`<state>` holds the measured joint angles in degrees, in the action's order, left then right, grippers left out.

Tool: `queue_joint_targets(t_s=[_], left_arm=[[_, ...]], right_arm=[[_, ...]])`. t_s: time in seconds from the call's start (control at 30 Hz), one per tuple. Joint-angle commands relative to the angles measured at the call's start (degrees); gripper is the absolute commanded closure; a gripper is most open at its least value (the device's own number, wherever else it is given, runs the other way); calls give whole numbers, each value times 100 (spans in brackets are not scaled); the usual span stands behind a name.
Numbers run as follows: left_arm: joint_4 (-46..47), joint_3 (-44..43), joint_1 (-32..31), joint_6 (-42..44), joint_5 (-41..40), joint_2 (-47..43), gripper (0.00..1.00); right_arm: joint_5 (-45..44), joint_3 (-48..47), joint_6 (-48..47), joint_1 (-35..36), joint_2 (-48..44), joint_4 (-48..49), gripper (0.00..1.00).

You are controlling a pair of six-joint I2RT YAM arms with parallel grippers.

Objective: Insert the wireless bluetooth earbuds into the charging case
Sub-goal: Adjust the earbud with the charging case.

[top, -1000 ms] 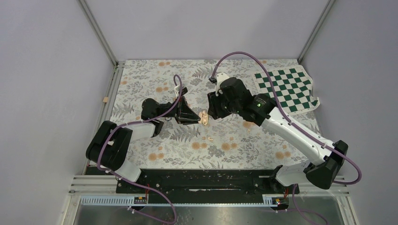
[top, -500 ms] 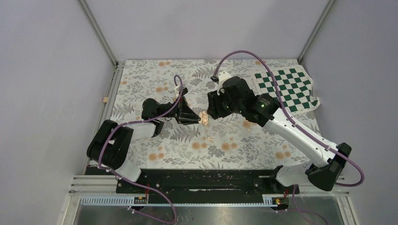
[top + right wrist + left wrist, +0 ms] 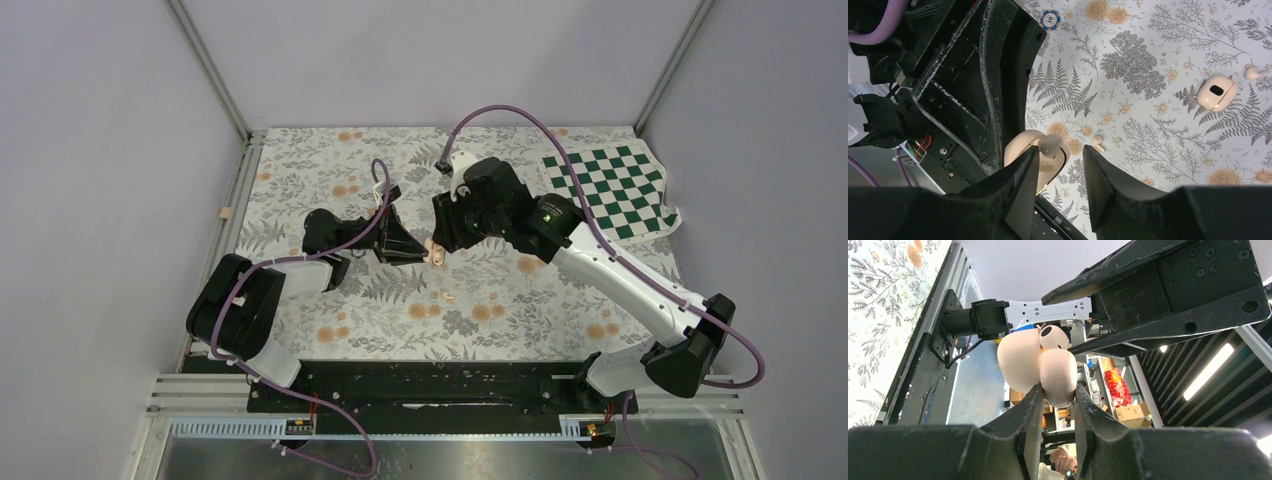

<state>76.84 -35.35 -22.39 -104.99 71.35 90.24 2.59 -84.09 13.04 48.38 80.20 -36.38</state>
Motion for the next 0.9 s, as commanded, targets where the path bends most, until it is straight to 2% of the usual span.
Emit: queue_joint_targets(t_s=[0.0,0.3,0.4,0.47,0.53,0.6,0.67,0.87], left_arm=[[418,-175,26,5,6,-2,100],[428,-273,28,-89,318,27,100],[445,-317,19,-155,552,38,100],[486,-324,18,-202,721,10,100],[495,-315,-6,-223,866,-78,100],[497,-272,-36,-211,921,-193,100],[499,-235,-53,-190,933,-277,100],[499,-141,-200,-118,814,-290,100]], right_arm=[[308,-397,-371,49,165,-93,55],[1359,-801,-1261,-42,-74,-746,41],[1509,-823,-1900,-92,-187,-1081,41],[1771,-671,-2375,-180,-337,-1172,45],[2122,-360,-3137,-342,-616,-1135,49],[2312,224,-3937,-417,-1072,-790,49],[2155,785,-4249,-450,-1494,-354,42],[3011,235,-4452,-571,-1031,-943,41]])
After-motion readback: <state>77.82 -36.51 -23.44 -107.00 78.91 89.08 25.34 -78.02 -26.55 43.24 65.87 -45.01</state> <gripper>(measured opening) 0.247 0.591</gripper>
